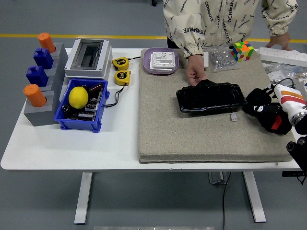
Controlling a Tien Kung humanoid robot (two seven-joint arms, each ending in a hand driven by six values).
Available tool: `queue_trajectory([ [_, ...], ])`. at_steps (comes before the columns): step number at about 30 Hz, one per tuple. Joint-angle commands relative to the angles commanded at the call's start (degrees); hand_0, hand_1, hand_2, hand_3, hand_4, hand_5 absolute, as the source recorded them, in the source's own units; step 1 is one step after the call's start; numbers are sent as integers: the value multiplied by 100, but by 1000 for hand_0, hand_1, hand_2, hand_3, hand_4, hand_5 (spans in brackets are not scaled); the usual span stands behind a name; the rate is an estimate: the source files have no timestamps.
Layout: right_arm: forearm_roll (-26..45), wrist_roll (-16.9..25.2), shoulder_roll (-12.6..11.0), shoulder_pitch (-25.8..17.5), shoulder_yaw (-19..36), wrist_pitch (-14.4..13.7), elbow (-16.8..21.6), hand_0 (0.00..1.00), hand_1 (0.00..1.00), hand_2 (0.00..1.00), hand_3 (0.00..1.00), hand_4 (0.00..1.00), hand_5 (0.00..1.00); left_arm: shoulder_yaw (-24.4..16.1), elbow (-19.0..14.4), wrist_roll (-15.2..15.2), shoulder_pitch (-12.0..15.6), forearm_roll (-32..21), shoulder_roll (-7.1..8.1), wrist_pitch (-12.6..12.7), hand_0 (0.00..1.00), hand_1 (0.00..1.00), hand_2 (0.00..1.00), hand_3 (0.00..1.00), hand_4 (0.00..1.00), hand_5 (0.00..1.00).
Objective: Pick the rag up,wipe the panel,place it on the desk
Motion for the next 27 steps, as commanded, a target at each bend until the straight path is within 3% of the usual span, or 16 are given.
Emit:
queue_trajectory([
  [10, 21, -92, 46, 94, -37, 239, -268, 518, 561, 622, 593, 998, 485, -9, -9, 0, -5, 1, -5, -1, 634, 658, 685, 573, 613, 510],
  [16, 103, -39, 89, 120, -75, 91, -503, 521, 561, 625, 594, 998, 476, -8, -10, 0, 0, -5, -8, -1, 635, 658, 685, 573, 612, 509],
  [17, 108, -31, 90, 115, -80, 64, -519, 480, 530, 565, 530, 998, 423, -10, -10, 0, 3, -5, -9, 0, 635, 658, 685, 573, 613, 509],
  [22, 129, -1, 93, 117, -89, -157, -507, 480, 530, 565, 530, 998, 423, -12, -2, 3, 20, -3, -18, 0, 635, 658, 685, 573, 613, 509],
  [23, 131, 4, 94, 121, -88, -184, -502, 404, 476, 508, 486, 998, 373, -12, -2, 3, 20, -3, -19, 0, 635, 658, 685, 573, 613, 509],
  [27, 118, 16, 98, 141, -81, -260, -499, 404, 476, 508, 486, 998, 373, -6, -14, 0, 4, -2, -17, 1, 635, 658, 685, 573, 613, 509],
])
